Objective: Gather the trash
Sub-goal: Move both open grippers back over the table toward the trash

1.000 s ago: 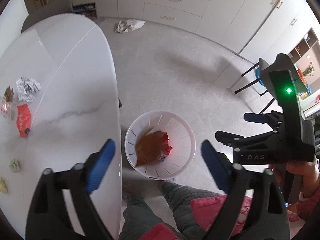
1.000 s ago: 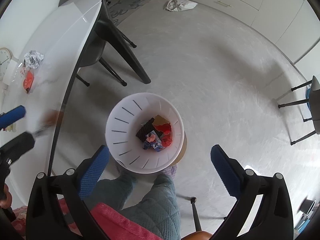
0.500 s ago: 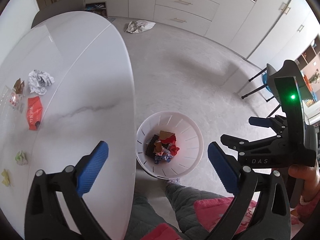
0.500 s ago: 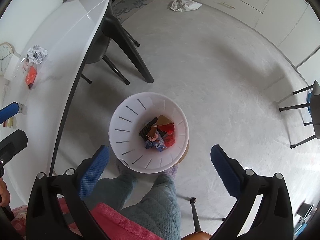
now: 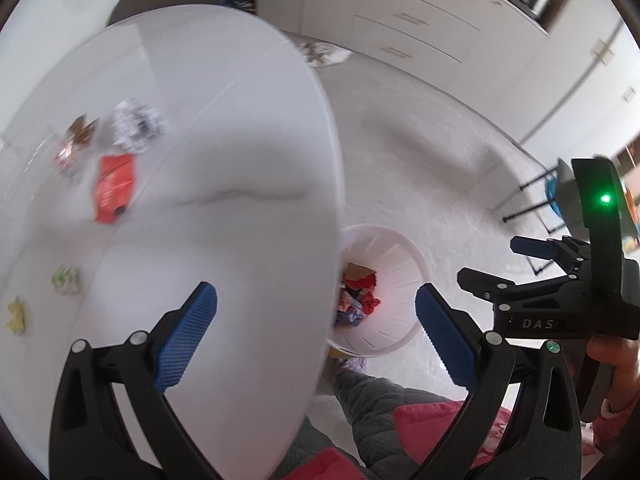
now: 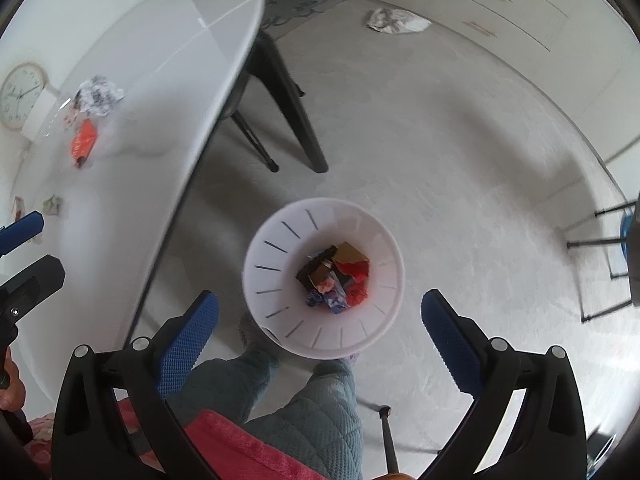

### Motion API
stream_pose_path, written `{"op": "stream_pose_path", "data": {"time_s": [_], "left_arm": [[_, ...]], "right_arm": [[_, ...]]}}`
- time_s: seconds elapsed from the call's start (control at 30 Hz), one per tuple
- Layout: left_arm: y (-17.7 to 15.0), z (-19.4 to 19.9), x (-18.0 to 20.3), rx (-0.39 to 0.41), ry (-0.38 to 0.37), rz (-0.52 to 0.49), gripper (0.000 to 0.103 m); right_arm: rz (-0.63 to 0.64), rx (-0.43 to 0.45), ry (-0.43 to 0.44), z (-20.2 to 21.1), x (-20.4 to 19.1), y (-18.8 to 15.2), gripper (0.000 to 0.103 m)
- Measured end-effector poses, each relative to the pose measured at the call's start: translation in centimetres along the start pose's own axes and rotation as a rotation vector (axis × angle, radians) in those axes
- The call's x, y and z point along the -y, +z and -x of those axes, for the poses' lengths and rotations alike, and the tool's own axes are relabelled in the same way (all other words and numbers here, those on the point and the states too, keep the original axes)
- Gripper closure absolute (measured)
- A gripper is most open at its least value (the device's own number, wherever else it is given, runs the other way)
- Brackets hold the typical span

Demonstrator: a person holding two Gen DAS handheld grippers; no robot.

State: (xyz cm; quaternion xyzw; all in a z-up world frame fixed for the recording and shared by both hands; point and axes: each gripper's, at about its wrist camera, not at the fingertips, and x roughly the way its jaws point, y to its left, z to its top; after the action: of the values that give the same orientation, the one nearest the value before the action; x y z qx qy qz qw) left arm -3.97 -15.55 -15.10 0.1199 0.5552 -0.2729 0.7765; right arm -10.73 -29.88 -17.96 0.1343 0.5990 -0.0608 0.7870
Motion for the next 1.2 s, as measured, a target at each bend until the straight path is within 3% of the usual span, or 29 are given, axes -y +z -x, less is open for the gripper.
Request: {"op": "stream_pose_path", "data": {"time_s": [0.47,0.83,1.03,1.1,1.2], "left_arm": [[-2.5,2.4,-12.1,0.059,0.171,0.267,0.008],[-2.6,-0.5,-20.3,0.046,0.253,0.391,0.010],[-2.2,-2.6,-22.2,0.038,0.242,0.433,0.025],[-2.1,-3.2,-22.6,0.032,0.242,0.436,0.037],[-2.3,-3.9,-23.3,0.024,0.240,0.463,0.045]], "right_arm": [[0.220,0.022,0.075,-1.3,-12.0,5.7,0.003],[0.301,0.039,0.103,-2.6,-19.4,9.7,0.003],[0.301,0.037,0.109,-3.6,-21.2,11.3,0.003],[0.305,0.037,0.108,-3.8,-22.0,11.6,0.003],[0.314,0.040,0.110,-3.9,-22.8,12.0,0.003]]}}
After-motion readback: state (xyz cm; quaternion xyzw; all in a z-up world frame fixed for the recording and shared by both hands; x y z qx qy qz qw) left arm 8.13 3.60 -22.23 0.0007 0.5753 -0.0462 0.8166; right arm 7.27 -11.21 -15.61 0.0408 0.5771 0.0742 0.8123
